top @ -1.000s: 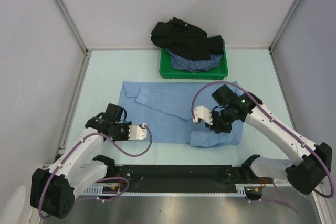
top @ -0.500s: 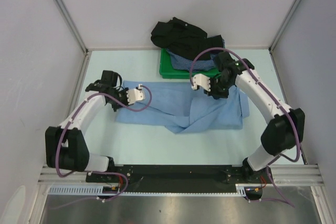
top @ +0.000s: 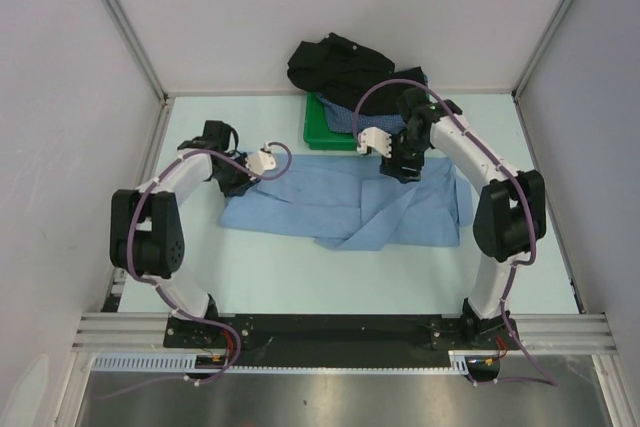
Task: Fold and stack the long sleeve shirts
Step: Fold the shirt
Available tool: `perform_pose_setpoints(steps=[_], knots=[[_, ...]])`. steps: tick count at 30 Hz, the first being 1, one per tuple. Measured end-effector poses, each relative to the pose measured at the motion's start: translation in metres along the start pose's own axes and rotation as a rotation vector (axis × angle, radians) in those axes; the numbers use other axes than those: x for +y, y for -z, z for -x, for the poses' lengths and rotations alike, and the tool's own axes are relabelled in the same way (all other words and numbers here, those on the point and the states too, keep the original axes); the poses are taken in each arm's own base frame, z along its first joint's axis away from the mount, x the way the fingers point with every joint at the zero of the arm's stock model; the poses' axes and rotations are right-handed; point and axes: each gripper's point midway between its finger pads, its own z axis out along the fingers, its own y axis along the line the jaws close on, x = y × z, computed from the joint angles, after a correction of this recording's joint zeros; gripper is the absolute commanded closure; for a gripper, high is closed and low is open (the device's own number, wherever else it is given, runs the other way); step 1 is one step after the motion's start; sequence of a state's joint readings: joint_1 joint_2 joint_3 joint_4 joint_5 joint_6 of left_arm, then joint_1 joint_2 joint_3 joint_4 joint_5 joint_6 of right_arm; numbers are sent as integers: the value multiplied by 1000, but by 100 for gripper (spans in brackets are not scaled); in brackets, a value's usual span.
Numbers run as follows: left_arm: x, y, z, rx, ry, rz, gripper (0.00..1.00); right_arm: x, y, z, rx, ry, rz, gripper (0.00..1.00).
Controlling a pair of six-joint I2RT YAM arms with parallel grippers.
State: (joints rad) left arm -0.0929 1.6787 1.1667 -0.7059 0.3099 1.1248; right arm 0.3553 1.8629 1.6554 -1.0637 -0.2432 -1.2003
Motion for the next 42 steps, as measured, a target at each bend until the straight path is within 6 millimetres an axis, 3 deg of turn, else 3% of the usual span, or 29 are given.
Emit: perform_pose_setpoints(steps=[2,4,8,10,13,15,18,21,24,27,30,33,34,36,37,42], knots=[[2,-2,-5,6,34,4,43,-4,0,-4,-4,-37,-10,26],[6,0,-13,7,88,18,41,-9,7,-12,-18,-98,-32,25],[13,17,-29,-35,210,57,34,-15,38,-51,-78,-333,-68,27],[3,31,-28,-76,224,71,34,-7,57,-73,-122,-454,-83,27],[-42,44,0,-153,150,37,34,27,72,-82,-185,-557,-73,26],[-73,43,27,-214,85,-32,34,55,68,-62,-216,-535,-35,26],[-109,34,53,-286,105,-167,29,100,42,6,-250,-299,19,25],[-112,27,50,-300,224,-205,24,143,11,65,-263,-55,79,25],[-104,29,44,-325,349,-201,21,166,-19,95,-230,54,115,26],[-93,34,38,-351,436,-179,20,180,-56,108,-170,116,138,28],[-92,36,34,-356,457,-165,20,188,-80,111,-123,150,145,37],[-97,38,32,-358,456,-163,21,191,-94,111,-92,168,146,61],[-98,39,32,-358,455,-163,21,191,-97,112,-84,171,146,76],[-100,39,31,-357,456,-164,21,190,-101,113,-78,183,142,96],[-101,39,31,-356,456,-165,22,190,-101,112,-73,183,142,100],[-103,40,30,-355,442,-165,22,192,-85,115,-85,179,182,100]])
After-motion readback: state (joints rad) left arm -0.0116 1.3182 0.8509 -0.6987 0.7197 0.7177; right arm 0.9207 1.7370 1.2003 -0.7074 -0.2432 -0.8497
